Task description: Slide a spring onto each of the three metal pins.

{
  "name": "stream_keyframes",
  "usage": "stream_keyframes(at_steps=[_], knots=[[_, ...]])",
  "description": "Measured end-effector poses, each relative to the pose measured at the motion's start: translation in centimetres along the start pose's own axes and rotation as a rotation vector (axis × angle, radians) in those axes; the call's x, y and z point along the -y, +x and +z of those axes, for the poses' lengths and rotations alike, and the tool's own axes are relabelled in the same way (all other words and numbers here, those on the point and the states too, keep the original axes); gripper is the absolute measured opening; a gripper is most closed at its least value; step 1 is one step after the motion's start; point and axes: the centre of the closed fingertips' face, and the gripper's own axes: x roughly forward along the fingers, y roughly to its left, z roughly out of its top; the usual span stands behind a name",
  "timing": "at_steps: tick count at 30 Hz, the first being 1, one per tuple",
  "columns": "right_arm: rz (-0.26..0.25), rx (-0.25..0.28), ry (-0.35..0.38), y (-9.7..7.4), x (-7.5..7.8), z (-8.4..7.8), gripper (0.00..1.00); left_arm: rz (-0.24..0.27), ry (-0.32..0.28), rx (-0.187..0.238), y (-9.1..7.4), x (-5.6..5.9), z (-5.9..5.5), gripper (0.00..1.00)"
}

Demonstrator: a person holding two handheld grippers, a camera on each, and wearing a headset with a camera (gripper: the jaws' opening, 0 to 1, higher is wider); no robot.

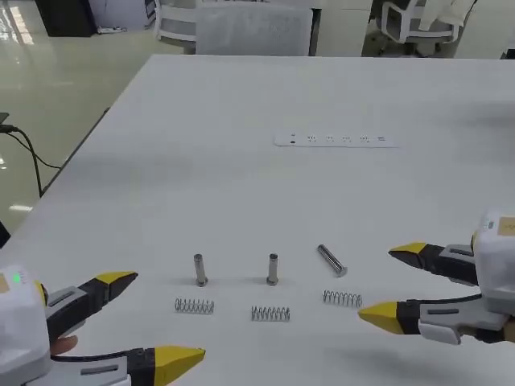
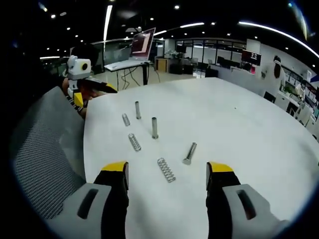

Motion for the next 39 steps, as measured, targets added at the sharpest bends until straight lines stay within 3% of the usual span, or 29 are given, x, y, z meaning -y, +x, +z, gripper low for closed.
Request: stream_keyframes(at_steps=[23,33,39], knots=[[0.000,-0.018,-0.003,0.6,0.6,0.3,0.59,-0.007,0.001,-0.006,0.1,0.1,-0.1,0.85],[-0.022,-0.048,-0.016,2.7,1.9,2.0,0.52,-0.012,0.003,0.007,0.2,0.1,0.1,0.84],[-0.045,-0.099,0.000,4.1,3.1,2.0,0.45,-0.016,0.014,0.012,0.3,0.3,0.4,0.84]])
